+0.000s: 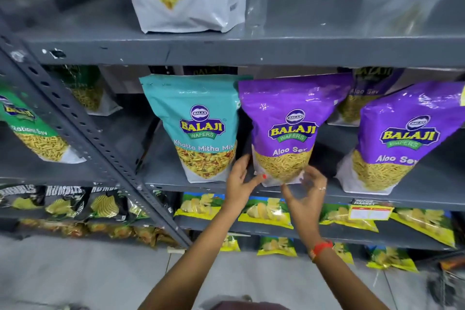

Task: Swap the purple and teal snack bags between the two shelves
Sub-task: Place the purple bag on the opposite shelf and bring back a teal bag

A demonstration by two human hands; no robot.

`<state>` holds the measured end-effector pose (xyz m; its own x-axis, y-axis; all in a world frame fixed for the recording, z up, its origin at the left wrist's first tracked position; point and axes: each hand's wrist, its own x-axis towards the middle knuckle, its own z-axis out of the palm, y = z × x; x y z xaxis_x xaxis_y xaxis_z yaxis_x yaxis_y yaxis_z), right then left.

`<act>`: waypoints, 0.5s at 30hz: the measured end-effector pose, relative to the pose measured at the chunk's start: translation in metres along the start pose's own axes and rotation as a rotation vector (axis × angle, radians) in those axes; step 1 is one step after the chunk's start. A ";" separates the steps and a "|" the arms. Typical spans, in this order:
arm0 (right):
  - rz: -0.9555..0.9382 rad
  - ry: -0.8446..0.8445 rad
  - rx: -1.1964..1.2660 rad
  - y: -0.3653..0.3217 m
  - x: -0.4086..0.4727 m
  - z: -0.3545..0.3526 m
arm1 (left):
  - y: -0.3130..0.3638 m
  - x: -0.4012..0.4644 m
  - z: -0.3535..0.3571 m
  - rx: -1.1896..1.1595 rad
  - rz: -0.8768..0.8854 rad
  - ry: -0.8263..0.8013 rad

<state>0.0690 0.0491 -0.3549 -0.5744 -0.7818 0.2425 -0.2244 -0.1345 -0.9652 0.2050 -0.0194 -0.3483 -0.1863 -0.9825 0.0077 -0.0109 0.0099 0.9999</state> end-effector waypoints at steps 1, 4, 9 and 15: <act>-0.031 -0.033 0.005 -0.002 -0.012 0.011 | -0.003 -0.012 -0.009 -0.027 -0.009 0.082; -0.028 -0.326 -0.051 -0.006 -0.022 0.054 | 0.001 -0.027 -0.045 -0.066 0.073 0.422; 0.053 -0.524 0.002 -0.014 -0.012 0.112 | 0.001 0.000 -0.104 -0.078 0.102 0.595; 0.169 -0.547 -0.042 -0.016 0.007 0.144 | 0.013 0.022 -0.138 0.037 -0.087 0.254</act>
<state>0.1822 -0.0419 -0.3519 -0.1167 -0.9931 -0.0117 -0.2023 0.0353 -0.9787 0.3361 -0.0666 -0.3337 0.0691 -0.9951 -0.0706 -0.0527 -0.0743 0.9958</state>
